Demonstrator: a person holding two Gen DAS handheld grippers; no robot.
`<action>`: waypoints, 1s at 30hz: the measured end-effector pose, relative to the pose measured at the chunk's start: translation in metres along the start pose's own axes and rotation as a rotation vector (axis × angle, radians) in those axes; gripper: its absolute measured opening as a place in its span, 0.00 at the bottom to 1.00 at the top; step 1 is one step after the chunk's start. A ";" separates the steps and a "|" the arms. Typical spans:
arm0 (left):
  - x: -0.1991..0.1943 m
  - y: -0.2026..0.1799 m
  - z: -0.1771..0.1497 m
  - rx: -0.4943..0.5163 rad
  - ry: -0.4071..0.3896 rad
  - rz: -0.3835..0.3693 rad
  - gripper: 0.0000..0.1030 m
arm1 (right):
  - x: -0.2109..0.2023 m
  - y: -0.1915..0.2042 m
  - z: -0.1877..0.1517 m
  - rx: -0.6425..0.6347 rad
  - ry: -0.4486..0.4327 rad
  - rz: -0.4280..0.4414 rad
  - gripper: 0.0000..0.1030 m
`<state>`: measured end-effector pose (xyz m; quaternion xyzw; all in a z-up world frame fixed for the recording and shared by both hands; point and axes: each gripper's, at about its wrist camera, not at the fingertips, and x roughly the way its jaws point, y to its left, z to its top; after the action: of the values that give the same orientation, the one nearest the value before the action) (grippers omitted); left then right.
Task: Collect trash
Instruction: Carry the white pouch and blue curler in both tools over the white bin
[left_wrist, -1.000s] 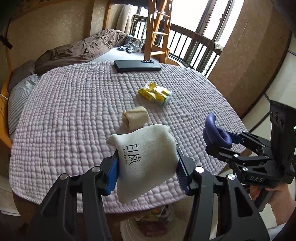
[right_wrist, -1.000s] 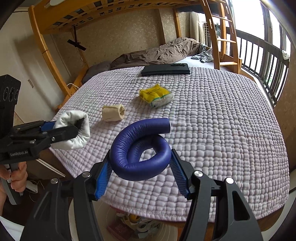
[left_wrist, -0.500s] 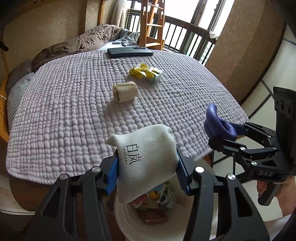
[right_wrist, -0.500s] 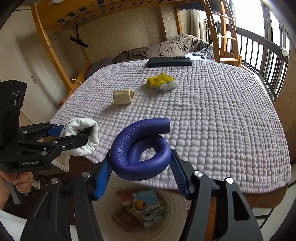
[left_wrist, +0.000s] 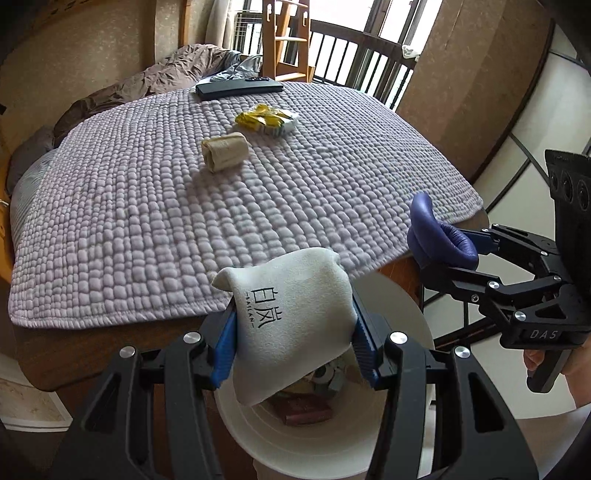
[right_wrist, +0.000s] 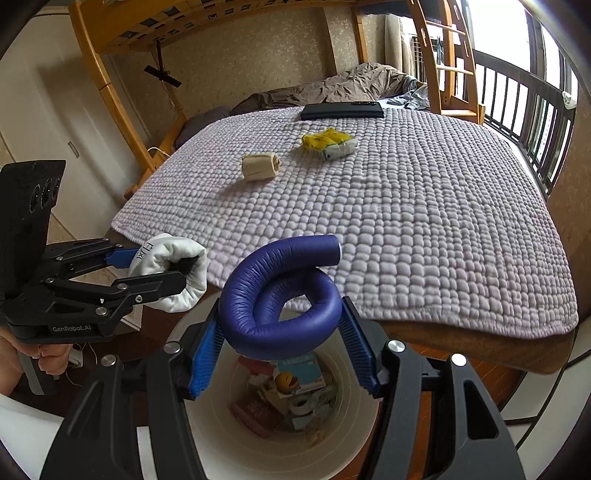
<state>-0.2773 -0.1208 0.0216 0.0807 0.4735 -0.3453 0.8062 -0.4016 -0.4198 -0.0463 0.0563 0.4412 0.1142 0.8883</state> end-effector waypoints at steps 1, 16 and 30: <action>0.000 -0.001 -0.001 0.003 0.002 0.000 0.53 | -0.001 0.001 -0.001 -0.001 0.001 0.001 0.58; 0.003 -0.017 -0.025 0.050 0.054 -0.007 0.53 | -0.005 0.007 -0.028 0.003 0.054 0.019 0.58; 0.018 -0.023 -0.042 0.078 0.103 0.012 0.53 | 0.009 0.007 -0.046 0.014 0.110 0.024 0.58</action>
<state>-0.3159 -0.1274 -0.0107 0.1326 0.5001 -0.3539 0.7791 -0.4342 -0.4108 -0.0791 0.0614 0.4894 0.1249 0.8609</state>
